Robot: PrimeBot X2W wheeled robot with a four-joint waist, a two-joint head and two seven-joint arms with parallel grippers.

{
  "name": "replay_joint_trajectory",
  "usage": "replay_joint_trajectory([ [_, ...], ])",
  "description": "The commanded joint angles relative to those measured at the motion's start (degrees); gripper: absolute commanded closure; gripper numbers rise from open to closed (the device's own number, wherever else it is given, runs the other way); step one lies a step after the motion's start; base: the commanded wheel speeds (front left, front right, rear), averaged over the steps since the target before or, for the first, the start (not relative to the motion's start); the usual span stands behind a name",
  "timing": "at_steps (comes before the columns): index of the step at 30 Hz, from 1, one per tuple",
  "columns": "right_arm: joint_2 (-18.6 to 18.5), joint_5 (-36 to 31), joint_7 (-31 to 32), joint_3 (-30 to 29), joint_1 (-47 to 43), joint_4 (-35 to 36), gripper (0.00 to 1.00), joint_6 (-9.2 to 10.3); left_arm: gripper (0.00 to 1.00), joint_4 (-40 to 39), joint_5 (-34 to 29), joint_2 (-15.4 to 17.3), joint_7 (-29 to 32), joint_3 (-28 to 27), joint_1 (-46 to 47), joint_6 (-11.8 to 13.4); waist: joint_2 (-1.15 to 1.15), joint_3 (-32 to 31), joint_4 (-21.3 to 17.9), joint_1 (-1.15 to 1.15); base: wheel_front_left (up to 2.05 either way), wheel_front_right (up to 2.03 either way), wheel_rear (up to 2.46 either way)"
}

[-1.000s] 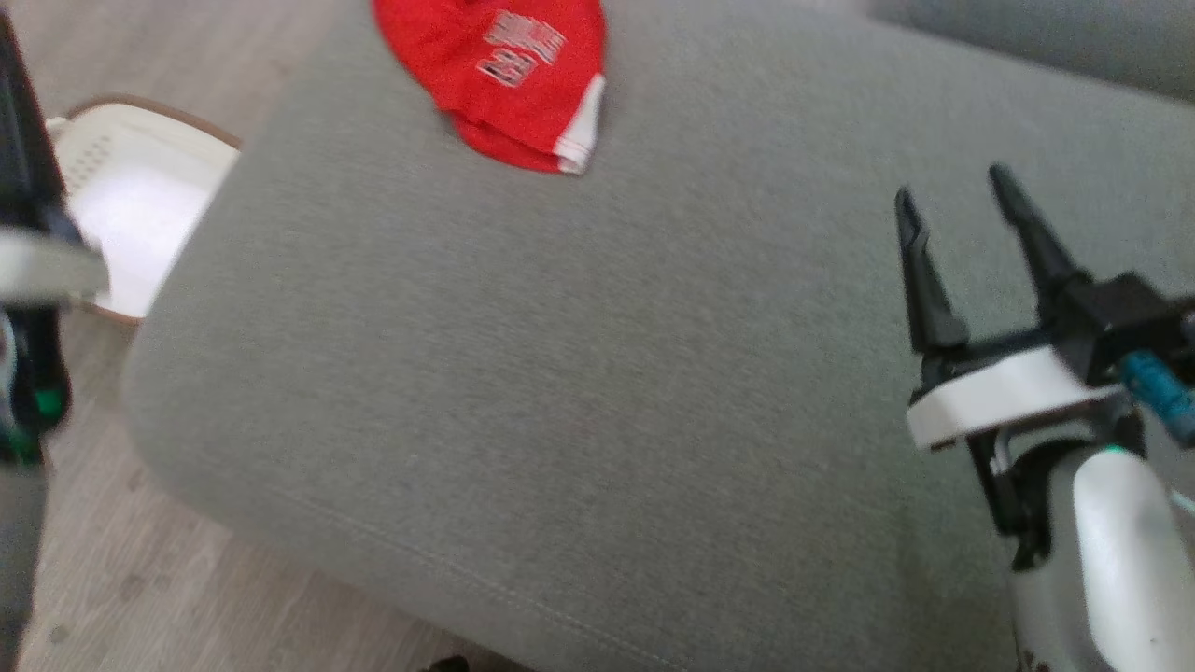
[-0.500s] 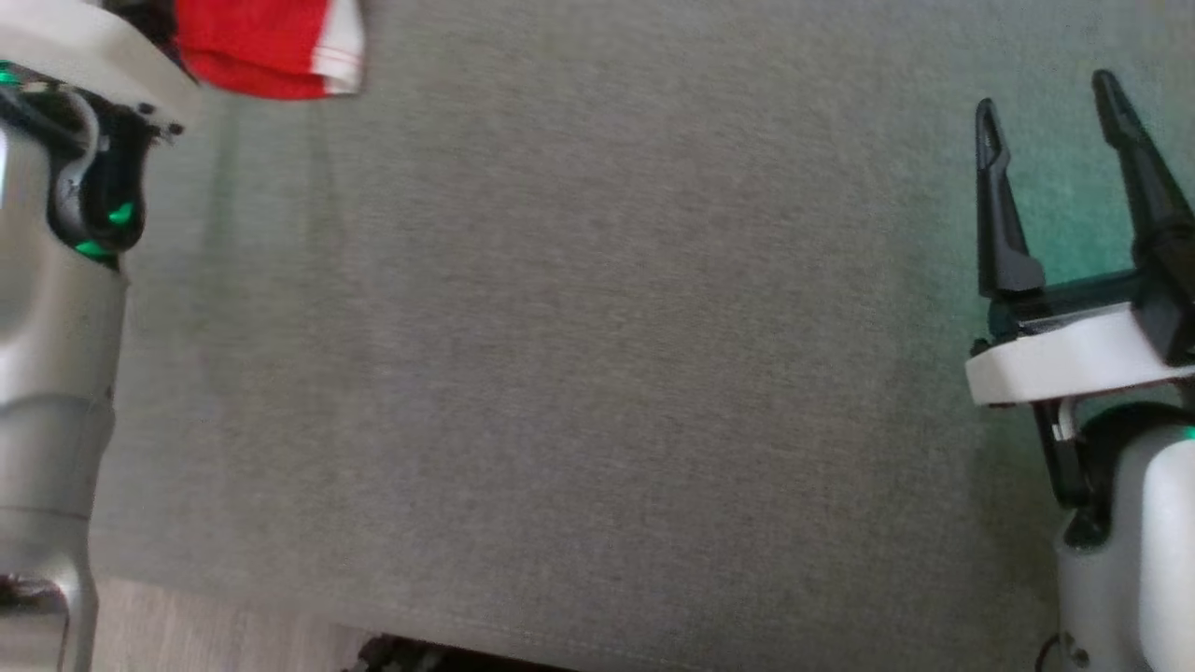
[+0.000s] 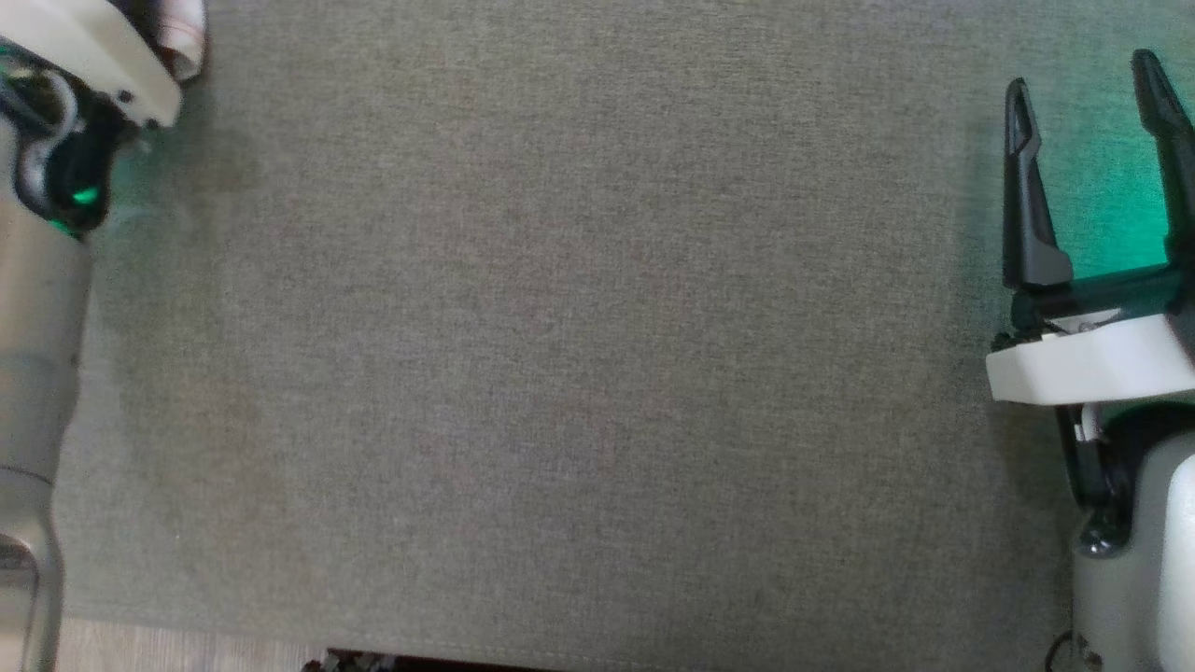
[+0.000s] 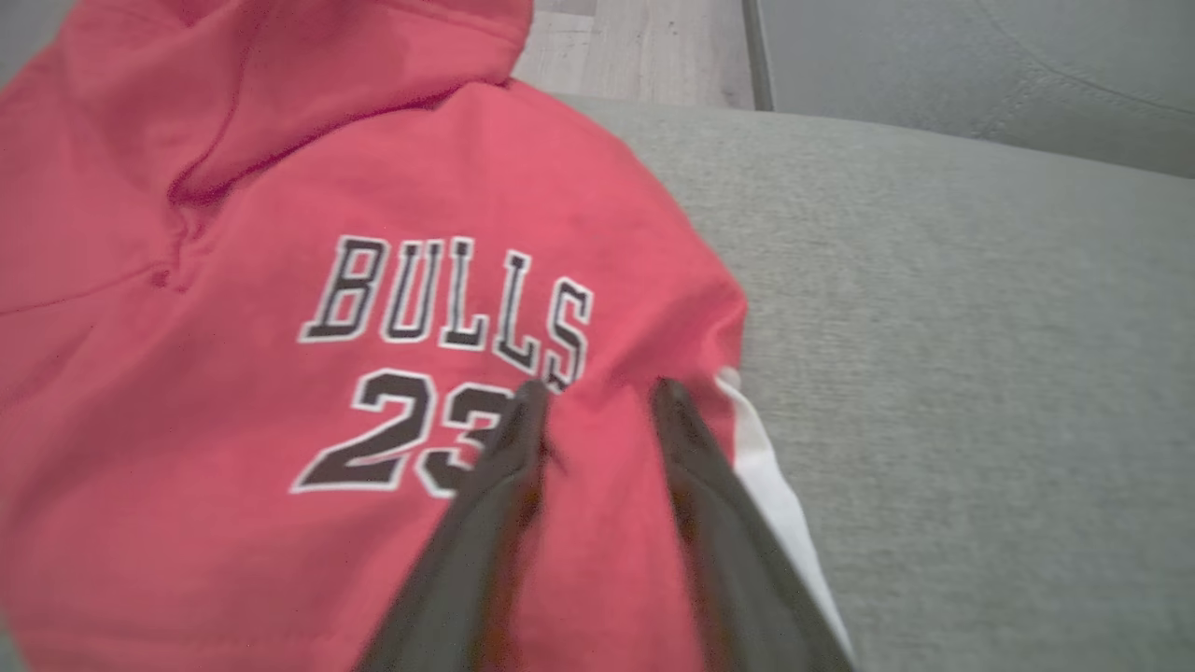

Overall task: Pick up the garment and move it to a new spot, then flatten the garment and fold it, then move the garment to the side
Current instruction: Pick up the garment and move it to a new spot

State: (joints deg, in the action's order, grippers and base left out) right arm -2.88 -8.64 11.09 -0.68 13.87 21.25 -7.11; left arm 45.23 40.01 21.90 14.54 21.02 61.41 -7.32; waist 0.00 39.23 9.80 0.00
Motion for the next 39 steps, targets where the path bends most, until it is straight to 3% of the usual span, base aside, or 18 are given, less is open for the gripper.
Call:
replay_joint_trajectory([
  [1,0.01,0.11,-0.25,0.98,-0.26,2.28,0.0,-0.37,1.0,1.17,-0.47,3.72,0.6,-0.62,-0.31,0.06,0.0,0.06,-0.23,0.0,0.0,0.0,0.0],
  [9,0.01,1.17,-1.37,0.16,0.03,0.92,0.0,-0.37,1.0,2.78,-2.19,5.96,-2.94,-0.14,1.38,0.12,0.0,-1.52,-0.07,0.0,0.0,0.0,0.0],
  [20,0.01,5.54,-5.18,-0.52,0.54,-5.12,0.0,-0.37,1.0,-1.2,-8.22,10.48,-8.2,3.83,4.84,0.04,0.0,-10.16,-1.32,0.0,0.0,0.0,0.0],
  [30,0.01,11.79,-11.01,-2.15,-2.04,-14.16,0.0,-0.37,1.0,-15.43,-10.43,11.53,-3.49,13.52,7.74,-0.14,0.0,-23.69,-6.88,0.0,0.0,0.0,0.0],
  [39,0.01,14.77,-14.06,-3.49,-4.47,-19.07,0.0,-0.37,1.0,-31.43,-2.44,8.47,1.01,18.13,8.87,-0.16,0.0,-29.44,-11.58,0.0,0.0,0.0,0.0],
])
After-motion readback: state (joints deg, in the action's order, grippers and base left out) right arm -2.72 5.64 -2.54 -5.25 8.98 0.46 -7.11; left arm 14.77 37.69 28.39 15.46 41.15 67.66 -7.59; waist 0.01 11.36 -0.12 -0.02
